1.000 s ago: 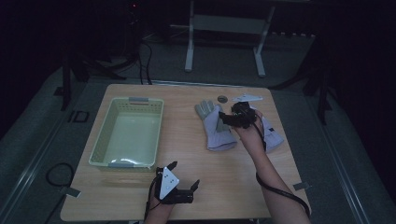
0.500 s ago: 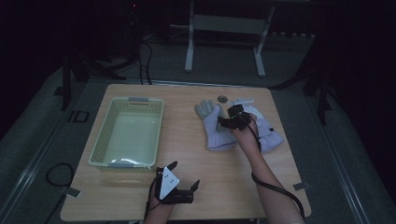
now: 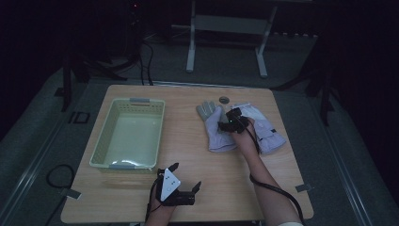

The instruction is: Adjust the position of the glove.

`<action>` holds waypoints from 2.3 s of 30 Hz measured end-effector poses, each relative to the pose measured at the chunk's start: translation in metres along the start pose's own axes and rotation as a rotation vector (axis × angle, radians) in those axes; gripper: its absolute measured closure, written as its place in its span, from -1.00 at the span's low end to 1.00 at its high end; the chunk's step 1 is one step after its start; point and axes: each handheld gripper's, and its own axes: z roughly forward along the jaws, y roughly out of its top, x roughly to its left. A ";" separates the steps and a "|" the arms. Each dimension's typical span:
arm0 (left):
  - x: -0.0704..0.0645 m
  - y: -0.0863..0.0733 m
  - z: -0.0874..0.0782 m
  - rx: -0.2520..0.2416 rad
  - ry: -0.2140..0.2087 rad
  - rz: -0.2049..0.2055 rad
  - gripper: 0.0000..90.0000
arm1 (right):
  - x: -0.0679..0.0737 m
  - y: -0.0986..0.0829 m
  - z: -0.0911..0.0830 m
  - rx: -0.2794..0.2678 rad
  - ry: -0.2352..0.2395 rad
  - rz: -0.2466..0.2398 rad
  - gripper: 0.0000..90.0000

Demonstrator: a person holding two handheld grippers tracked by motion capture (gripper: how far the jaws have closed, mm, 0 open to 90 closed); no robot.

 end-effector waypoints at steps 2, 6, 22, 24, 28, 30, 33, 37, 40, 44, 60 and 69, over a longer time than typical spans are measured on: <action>0.000 0.000 0.000 -0.001 -0.002 -0.003 -0.99 | 0.001 -0.006 0.007 0.013 0.009 0.009 0.04; 0.000 0.000 0.000 -0.002 0.000 -0.001 -0.99 | 0.001 -0.011 0.014 0.029 -0.006 0.012 0.04; 0.000 0.000 0.000 0.002 0.003 -0.002 -0.99 | 0.003 -0.023 0.018 -0.001 0.015 0.058 0.66; 0.000 0.000 0.000 0.003 0.004 -0.002 -0.99 | 0.007 -0.022 0.015 -0.004 0.000 0.071 0.84; 0.000 0.000 0.000 0.002 0.006 -0.003 -0.99 | 0.007 -0.021 0.008 -0.037 -0.007 0.129 0.90; 0.000 0.000 0.000 0.001 0.006 -0.005 -0.99 | 0.009 -0.020 0.002 -0.055 0.005 0.156 0.91; 0.000 0.000 0.000 0.000 0.007 -0.004 -0.99 | 0.014 -0.018 -0.012 -0.086 0.006 0.167 0.92; 0.000 0.000 0.000 0.002 0.008 -0.003 -0.99 | 0.019 -0.014 -0.033 -0.135 0.028 0.181 0.92; 0.000 0.000 0.000 0.003 0.009 -0.003 -0.99 | 0.024 -0.013 -0.049 -0.168 0.030 0.192 0.92; 0.000 0.000 0.000 0.004 0.010 -0.001 -0.99 | 0.040 -0.016 -0.074 -0.229 0.014 0.188 0.91; -0.001 0.000 0.000 0.002 0.008 0.004 -0.99 | 0.079 -0.055 -0.100 -0.262 0.029 0.229 0.92; -0.001 0.000 0.000 0.004 0.006 0.011 -0.99 | 0.085 -0.067 -0.066 -0.200 0.042 0.243 0.92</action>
